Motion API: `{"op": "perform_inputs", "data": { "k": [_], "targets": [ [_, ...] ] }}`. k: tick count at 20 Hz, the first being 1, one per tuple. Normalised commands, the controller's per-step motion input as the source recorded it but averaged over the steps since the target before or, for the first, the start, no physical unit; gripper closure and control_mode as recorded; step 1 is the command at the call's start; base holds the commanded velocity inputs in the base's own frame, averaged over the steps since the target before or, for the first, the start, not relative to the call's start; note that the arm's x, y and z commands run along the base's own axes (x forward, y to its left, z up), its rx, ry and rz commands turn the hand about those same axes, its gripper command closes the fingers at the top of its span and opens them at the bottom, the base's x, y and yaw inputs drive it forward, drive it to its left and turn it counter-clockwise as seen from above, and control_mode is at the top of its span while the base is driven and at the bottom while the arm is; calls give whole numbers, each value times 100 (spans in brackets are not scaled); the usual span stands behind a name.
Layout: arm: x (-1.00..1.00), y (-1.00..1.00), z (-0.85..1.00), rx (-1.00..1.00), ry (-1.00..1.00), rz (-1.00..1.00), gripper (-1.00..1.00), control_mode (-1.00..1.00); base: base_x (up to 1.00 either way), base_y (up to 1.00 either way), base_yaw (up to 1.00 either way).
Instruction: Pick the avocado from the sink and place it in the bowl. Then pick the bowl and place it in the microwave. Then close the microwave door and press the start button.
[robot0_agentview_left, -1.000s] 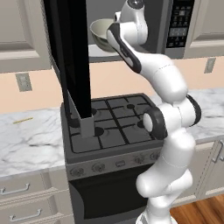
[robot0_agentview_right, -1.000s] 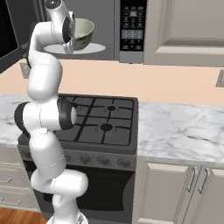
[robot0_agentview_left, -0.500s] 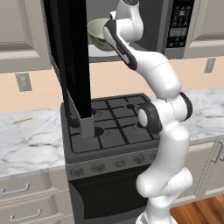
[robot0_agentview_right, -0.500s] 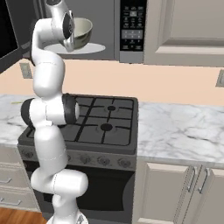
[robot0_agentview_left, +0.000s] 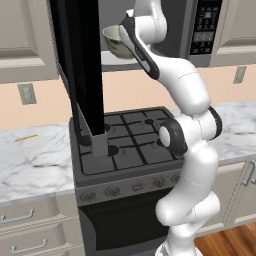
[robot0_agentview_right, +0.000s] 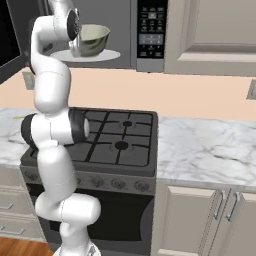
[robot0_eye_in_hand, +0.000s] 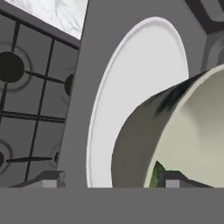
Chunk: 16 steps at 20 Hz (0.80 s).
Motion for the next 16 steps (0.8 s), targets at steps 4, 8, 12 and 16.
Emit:
{"op": "perform_inputs", "data": {
  "k": [4,8,12,16],
  "targets": [
    [-98,-5,-3,0,-11,0,-100,-100,0,0,0],
    [-100,0,-30,0,-3,0,-100,-100,0,0,0],
    [-100,0,-45,0,-3,0,-100,-100,0,0,0],
    [-100,-9,-42,2,-4,0,-100,-100,0,0,0]
  ]
}}
